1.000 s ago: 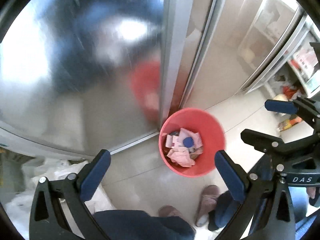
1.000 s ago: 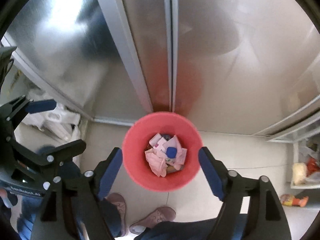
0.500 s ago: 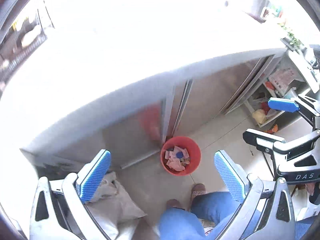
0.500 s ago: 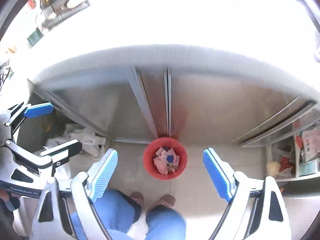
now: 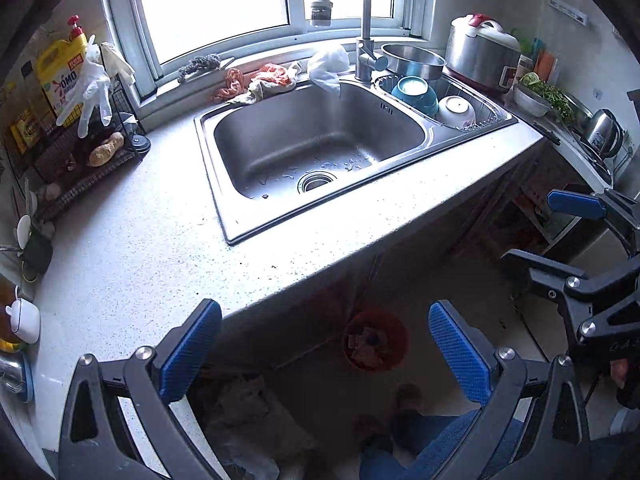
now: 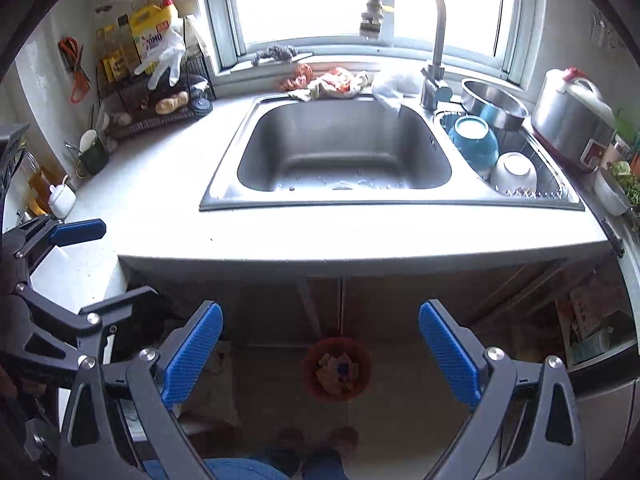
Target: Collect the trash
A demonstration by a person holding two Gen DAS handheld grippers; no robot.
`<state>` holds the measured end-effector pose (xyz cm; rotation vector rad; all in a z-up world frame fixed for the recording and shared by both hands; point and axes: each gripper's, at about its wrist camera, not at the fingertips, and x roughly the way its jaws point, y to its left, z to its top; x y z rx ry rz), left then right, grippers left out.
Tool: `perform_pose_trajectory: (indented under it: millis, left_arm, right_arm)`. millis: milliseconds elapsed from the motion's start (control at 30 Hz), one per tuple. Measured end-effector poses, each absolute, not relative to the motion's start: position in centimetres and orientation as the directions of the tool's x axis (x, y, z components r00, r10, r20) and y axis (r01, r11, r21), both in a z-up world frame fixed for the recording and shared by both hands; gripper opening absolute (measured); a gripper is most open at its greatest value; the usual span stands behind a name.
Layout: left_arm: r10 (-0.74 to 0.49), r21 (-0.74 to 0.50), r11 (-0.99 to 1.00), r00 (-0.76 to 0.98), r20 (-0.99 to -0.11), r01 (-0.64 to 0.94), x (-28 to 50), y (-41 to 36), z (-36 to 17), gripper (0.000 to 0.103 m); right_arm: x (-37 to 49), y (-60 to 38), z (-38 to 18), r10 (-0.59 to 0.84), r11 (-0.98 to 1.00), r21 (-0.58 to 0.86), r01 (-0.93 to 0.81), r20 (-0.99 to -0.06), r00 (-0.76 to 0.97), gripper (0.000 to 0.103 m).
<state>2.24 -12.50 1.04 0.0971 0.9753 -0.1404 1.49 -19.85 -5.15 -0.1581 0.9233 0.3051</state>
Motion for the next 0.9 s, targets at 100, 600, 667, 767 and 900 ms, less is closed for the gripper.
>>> perform_pose_trajectory:
  millis: [100,600,667,767,900]
  left_arm:
    - [-0.070,0.009,0.991,0.572,-0.818,0.134,1.4,-11.7,2.2,0.103]
    - [-0.075,-0.021,0.995,0.583,-0.809,0.100,-0.7,-10.7,3.4,0.103]
    - [-0.063,-0.006,0.995,0.585,-0.808,0.099,-0.8,-10.6,3.3,0.103]
    - [-0.078,-0.020,0.994,0.581,-0.810,0.105,-0.8,-10.4,3.2,0.103]
    - [-0.081,-0.019,0.993,0.580,-0.810,0.113,-1.0,-10.4,3.2,0.103]
  right_arm:
    - [1.2,-19.9,-4.8,0.195,0.943,-0.005,-0.331,-0.800,0.567,0.101]
    - [0.2,-18.0,-1.6,0.224,0.925,-0.013,-0.380,-0.790,0.571,0.102]
    - [0.1,-17.9,-1.6,0.224,0.925,-0.013,-0.381,-0.789,0.572,0.102]
    - [0.0,-17.8,-1.4,0.224,0.924,-0.016,-0.382,-0.787,0.575,0.102]
    - [-0.1,-17.8,-1.5,0.219,0.926,-0.017,-0.377,-0.789,0.574,0.102]
